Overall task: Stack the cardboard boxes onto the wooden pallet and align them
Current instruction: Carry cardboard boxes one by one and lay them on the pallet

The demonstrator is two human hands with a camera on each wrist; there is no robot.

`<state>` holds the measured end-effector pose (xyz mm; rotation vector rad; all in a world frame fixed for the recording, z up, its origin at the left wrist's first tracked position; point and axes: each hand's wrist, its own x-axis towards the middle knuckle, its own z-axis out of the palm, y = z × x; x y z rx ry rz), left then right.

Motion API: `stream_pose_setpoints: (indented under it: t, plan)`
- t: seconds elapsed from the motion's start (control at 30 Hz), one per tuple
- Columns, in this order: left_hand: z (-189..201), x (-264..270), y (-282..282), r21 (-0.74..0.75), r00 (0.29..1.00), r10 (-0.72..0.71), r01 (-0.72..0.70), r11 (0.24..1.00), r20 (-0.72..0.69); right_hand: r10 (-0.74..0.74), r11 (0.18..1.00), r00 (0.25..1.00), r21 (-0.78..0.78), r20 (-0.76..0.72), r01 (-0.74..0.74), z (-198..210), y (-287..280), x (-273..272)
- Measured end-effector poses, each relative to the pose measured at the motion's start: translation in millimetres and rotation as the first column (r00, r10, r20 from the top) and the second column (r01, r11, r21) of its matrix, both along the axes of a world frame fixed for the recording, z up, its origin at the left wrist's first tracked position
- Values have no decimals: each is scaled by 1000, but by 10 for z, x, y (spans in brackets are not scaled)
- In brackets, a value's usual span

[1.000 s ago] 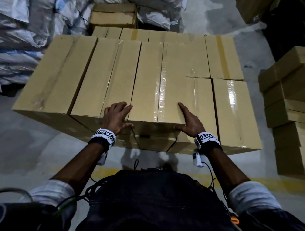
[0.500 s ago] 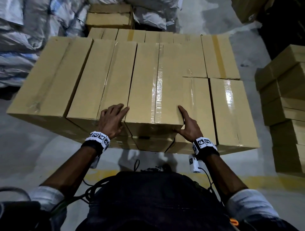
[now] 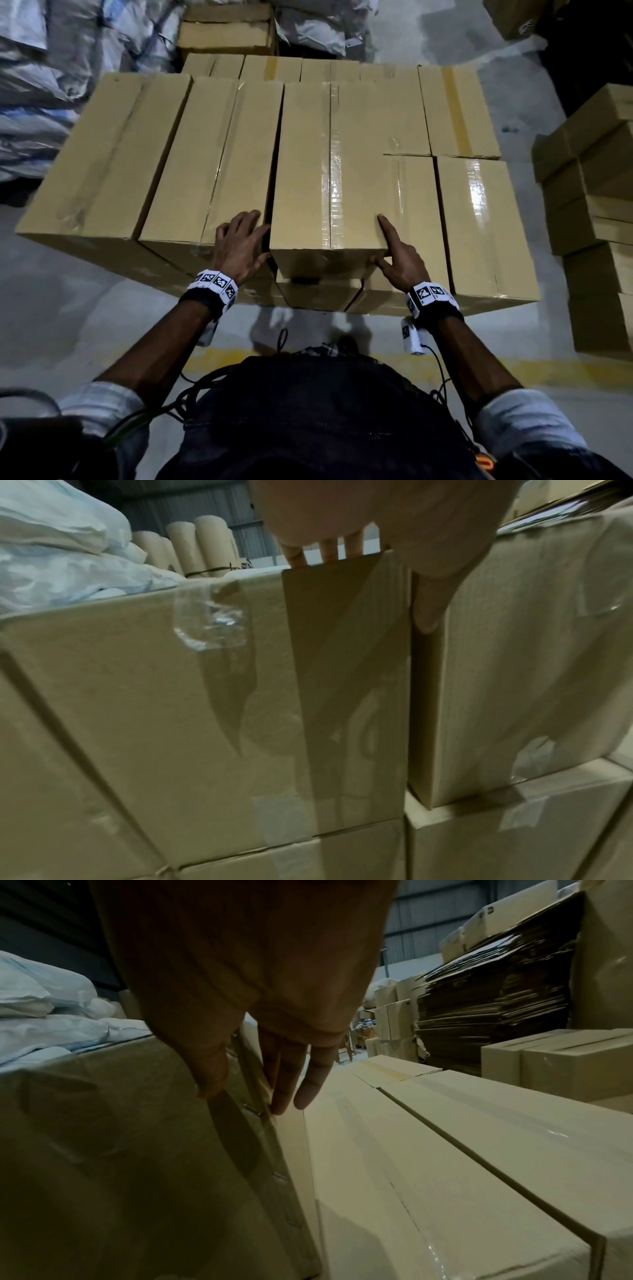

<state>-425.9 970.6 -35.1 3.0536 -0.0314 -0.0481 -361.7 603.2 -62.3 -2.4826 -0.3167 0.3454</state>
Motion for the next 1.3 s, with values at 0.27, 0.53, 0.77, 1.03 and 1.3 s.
stream_pose_setpoints:
  t: [0.27, 0.53, 0.77, 1.03, 1.3]
  plan:
    - [-24, 68, -113, -62, 999, 11, -13, 998, -32, 28, 999, 999, 29, 41, -30, 15, 48, -45]
    - [-120, -66, -109, -273, 994, 94, -75, 959, 56, 57, 996, 996, 59, 62, -60, 15, 75, -141]
    - [-78, -131, -93, -311, 994, 91, -69, 948, 56, 63, 995, 997, 71, 43, -66, 12, 73, -200]
    - [13, -116, -92, -310, 995, 101, -95, 946, 3, 59, 997, 998, 55, 28, -60, 25, 79, -206]
    - [100, -82, -136, -337, 995, 95, -97, 936, -23, 47, 998, 998, 47, 44, -49, 41, 81, -254]
